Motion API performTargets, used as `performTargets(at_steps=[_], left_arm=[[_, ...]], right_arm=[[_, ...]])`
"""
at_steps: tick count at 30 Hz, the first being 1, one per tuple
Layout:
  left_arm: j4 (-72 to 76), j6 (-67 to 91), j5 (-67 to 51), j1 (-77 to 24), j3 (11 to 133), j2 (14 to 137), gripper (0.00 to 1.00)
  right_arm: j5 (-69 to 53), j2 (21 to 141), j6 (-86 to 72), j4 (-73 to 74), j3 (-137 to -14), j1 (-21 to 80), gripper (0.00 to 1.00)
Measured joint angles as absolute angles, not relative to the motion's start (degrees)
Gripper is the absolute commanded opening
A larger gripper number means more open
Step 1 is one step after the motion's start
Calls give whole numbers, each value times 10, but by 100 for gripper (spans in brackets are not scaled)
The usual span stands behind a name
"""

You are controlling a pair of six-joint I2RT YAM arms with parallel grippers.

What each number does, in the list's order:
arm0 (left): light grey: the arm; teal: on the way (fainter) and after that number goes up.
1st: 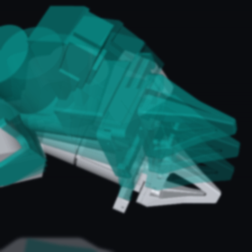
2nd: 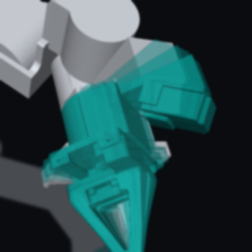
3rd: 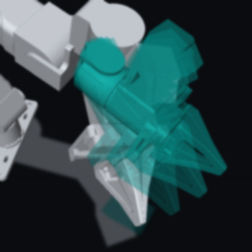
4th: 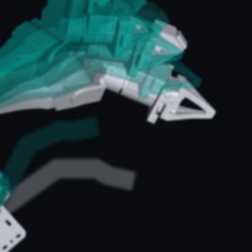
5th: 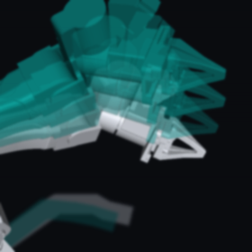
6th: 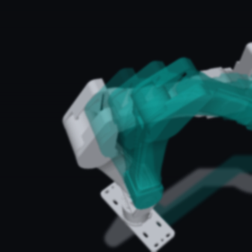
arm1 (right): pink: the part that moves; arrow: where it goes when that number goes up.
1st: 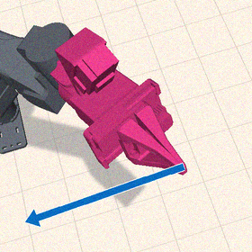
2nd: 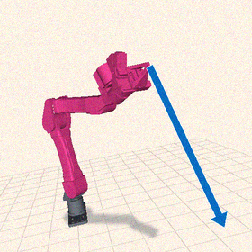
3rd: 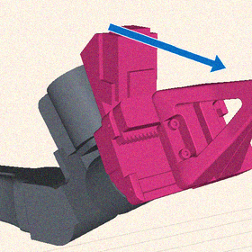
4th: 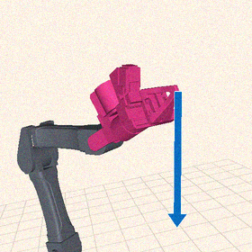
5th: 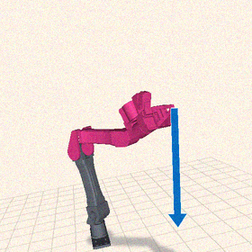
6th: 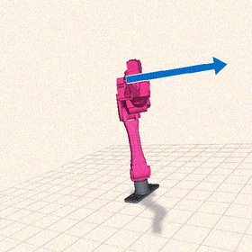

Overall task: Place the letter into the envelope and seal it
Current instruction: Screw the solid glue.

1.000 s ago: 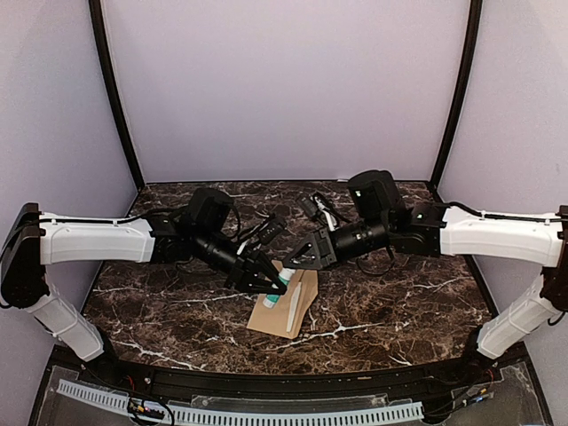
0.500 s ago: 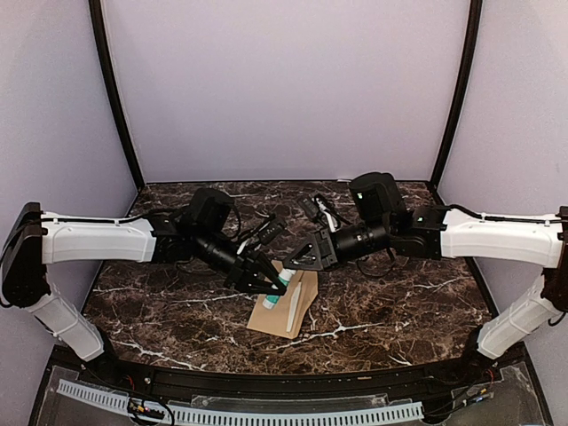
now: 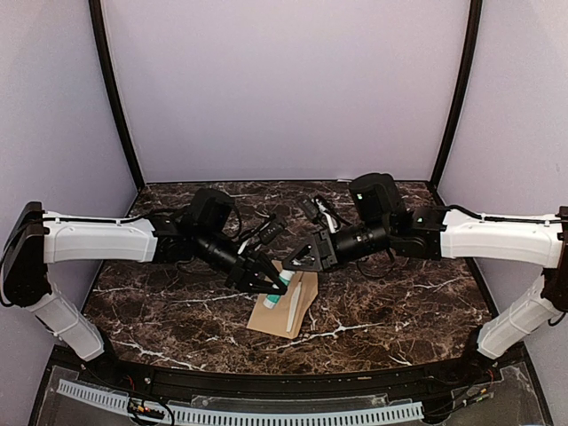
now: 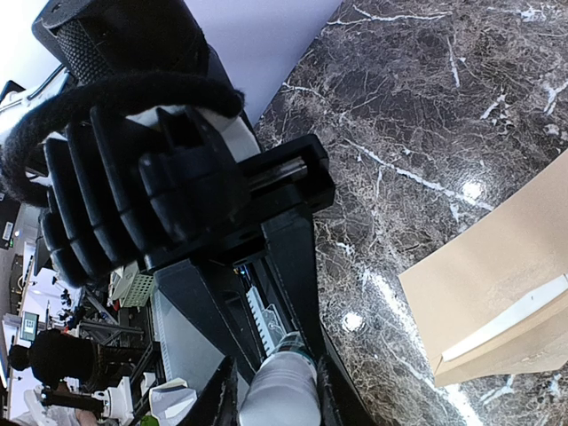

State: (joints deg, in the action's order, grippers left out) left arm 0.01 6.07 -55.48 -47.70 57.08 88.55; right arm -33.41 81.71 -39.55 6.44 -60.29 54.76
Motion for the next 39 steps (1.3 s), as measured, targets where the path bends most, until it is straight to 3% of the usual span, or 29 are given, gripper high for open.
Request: performTargets(at_steps=[15,20,30,39], left_arm=[[6,63,-557,-475,573,893,0],[5,64,-558,-475,576,898,0],[4,63,-561,-475,578,899,0],[5,64,-541,-471,577,899,0]], right_arm=[[-323,815,-394,71,-602,548,25],[-314,811,-393,73,-600,548,17],[-311,809,-388,73,-600,548,19],[-244,799,-379,113,-603,550,10]])
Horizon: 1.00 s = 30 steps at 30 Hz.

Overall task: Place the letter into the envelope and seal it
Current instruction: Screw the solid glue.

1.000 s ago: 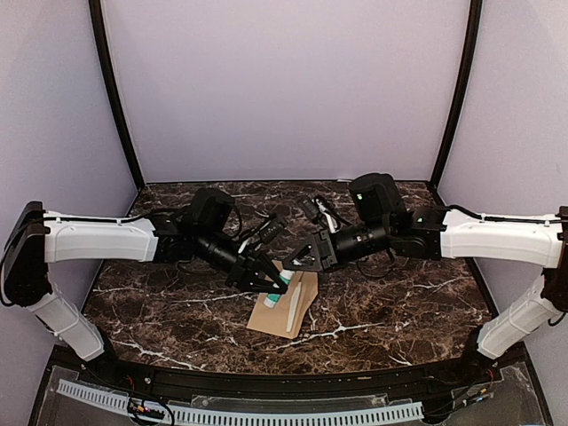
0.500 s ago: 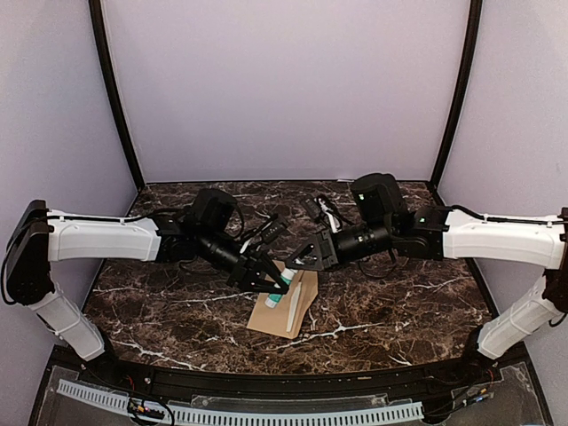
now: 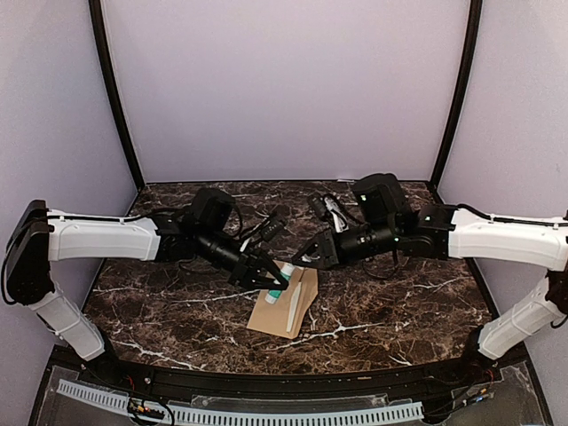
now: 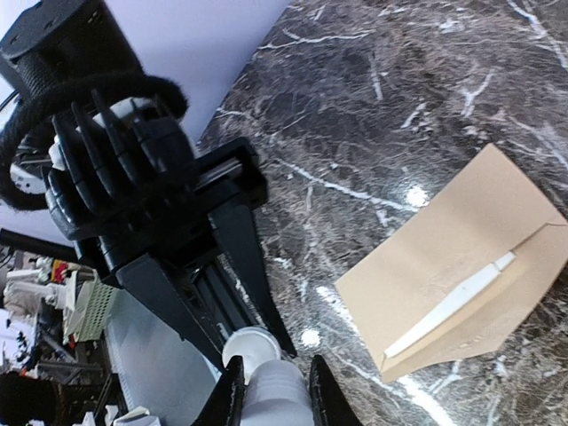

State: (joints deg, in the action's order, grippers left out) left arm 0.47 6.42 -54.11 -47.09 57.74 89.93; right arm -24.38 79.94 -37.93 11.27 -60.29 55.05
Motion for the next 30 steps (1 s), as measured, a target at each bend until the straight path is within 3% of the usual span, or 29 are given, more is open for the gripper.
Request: performTargets(at_steps=[11,20,23,30], left_arm=[[57,101,-517,-416,548,869,0],[77,113,-519,-407,547,864,0],[77,114,-520,-407,547,864,0],[77,114,-520,-407,547,864,0]], right_arm=[[43,855,-379,183,-611,516,12],[119,962,-379,172,-572,498,16],[123,987,-378,163,-572,495,22],[126,1017,-380,161,-570,495,46]])
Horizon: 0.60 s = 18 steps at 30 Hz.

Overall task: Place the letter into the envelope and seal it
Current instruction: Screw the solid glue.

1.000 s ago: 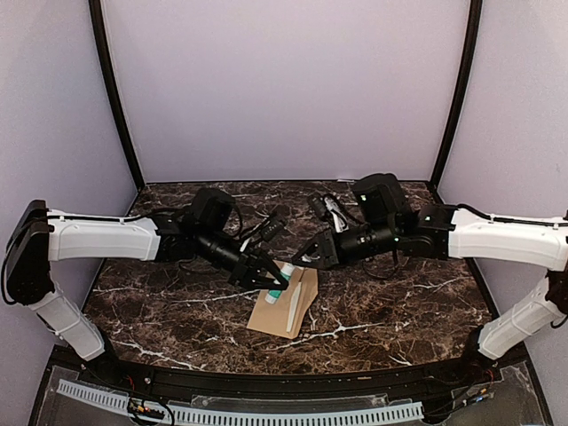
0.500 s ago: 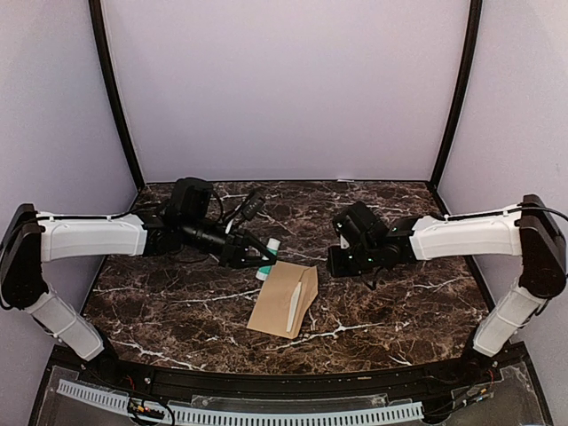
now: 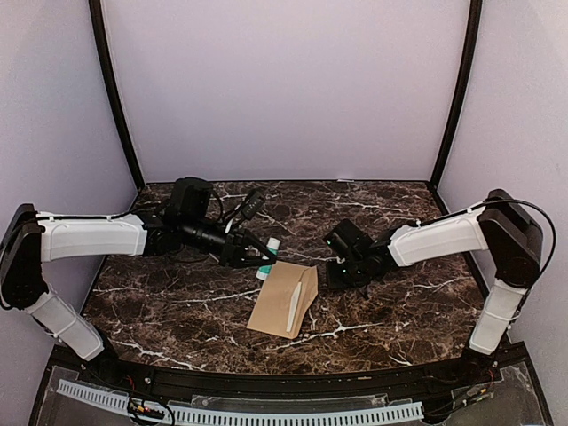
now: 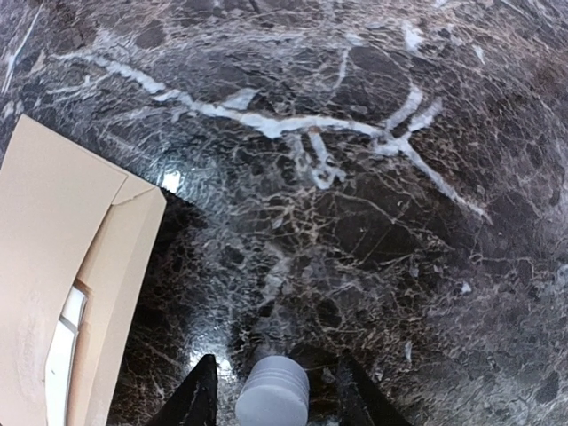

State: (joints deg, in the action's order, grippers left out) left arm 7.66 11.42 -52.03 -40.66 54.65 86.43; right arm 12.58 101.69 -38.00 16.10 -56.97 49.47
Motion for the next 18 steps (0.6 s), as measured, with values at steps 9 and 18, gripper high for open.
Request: performTargets(at_steps=[9,18], left_arm=[[77,117,-524,-407,547,864,0],[79,120,-530,-407,547,864,0]], right_arm=[[135,1015,-383,173,-570,495,37],[135,999,-382,178,-557,495,28]])
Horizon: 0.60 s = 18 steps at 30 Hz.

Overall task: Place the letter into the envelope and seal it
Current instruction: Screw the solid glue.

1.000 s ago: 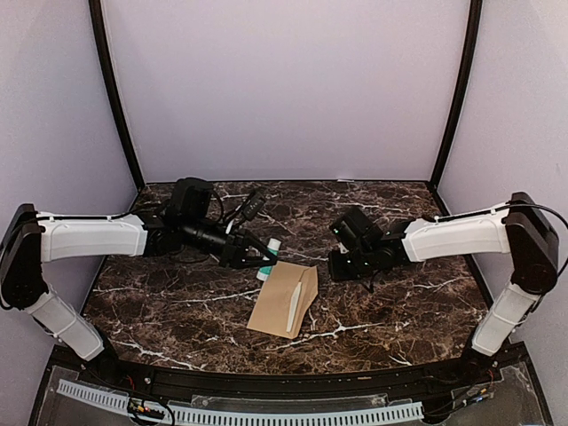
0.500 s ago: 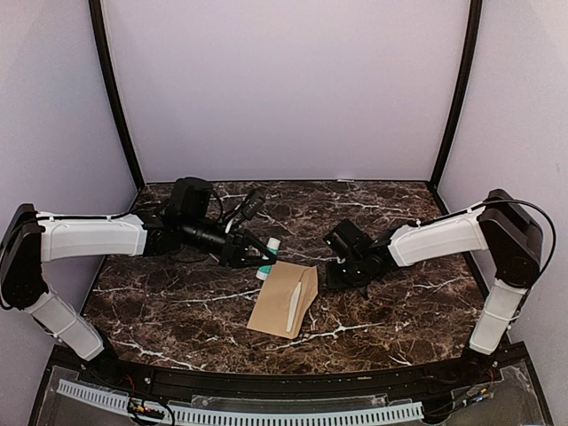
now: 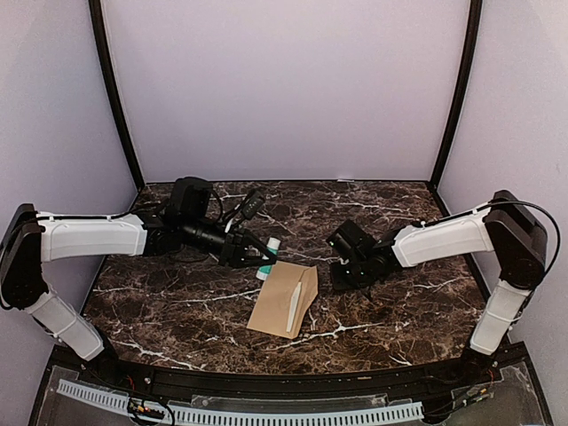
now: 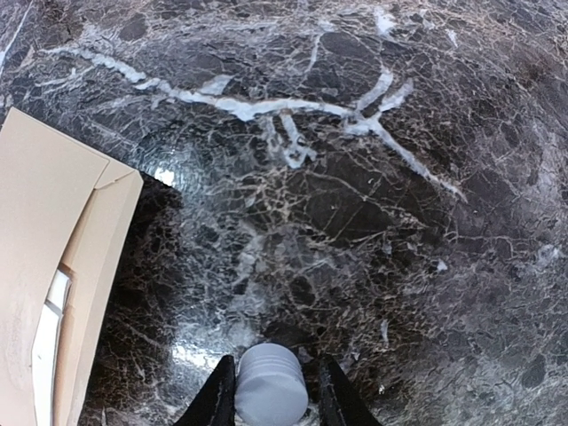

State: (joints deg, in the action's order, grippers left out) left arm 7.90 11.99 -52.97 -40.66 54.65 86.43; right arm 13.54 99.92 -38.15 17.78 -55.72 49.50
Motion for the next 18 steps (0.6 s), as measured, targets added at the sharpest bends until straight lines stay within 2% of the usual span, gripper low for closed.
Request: performTargets(at_steps=[7,12,18], left_arm=[[81,122,-531,-407,547,864,0],[80,118,-528,-408,547,864,0],[45,73,-491,-437,547,864,0]], right_arm=[[129,999,-376,177,-557,495,16],[124,982,-371,188,-557,495,14],[37,832,-358,211,-569,496,14]])
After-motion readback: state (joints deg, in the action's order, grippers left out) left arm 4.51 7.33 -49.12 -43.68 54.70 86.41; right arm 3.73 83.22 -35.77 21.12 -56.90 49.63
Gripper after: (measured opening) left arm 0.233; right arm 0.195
